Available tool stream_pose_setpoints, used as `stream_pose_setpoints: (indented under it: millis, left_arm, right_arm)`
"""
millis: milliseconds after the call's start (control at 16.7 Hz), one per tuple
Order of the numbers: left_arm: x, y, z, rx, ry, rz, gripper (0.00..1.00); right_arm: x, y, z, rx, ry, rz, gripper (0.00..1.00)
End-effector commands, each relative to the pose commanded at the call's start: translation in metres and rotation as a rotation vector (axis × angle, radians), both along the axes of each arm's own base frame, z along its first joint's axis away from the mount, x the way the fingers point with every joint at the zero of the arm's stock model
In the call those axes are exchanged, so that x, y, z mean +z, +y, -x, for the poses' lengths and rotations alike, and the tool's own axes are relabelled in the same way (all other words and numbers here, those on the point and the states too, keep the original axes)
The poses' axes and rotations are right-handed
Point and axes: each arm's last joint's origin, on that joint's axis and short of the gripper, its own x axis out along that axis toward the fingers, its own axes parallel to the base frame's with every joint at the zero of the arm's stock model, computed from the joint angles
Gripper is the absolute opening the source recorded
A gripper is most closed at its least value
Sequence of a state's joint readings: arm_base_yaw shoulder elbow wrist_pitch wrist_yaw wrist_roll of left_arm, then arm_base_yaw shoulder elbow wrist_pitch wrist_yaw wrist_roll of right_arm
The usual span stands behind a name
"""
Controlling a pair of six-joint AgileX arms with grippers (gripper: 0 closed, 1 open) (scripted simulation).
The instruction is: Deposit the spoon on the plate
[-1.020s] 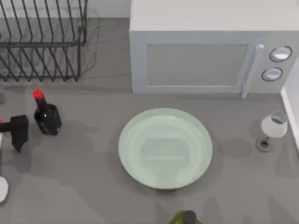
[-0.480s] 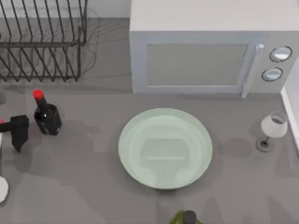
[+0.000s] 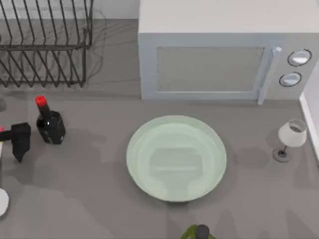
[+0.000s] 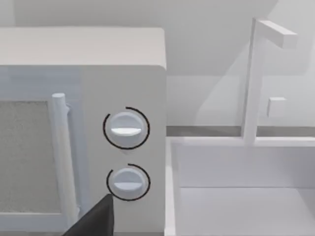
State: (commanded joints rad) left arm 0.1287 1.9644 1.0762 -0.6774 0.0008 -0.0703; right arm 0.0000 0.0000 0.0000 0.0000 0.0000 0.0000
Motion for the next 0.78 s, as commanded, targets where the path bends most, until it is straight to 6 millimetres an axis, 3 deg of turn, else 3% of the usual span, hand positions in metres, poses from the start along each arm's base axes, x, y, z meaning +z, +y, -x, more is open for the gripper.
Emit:
stream_pose_setpoints:
  millis: [480,540,780]
  left_arm:
    - [0.0,0.0,0.0,0.0,0.0,0.0,0.0]
    - [0.021,-0.001,0.009,-0.003,0.007,0.001,0.0]
    - [0.04,-0.001,0.005,-0.003,0.001,-0.001,0.0]
  right_arm:
    - [0.0,0.0,0.0,0.0,0.0,0.0,1.0]
    - [0.0,0.0,0.0,0.0,0.0,0.0,1.0]
    - [0.0,0.0,0.0,0.0,0.0,0.0,1.0]
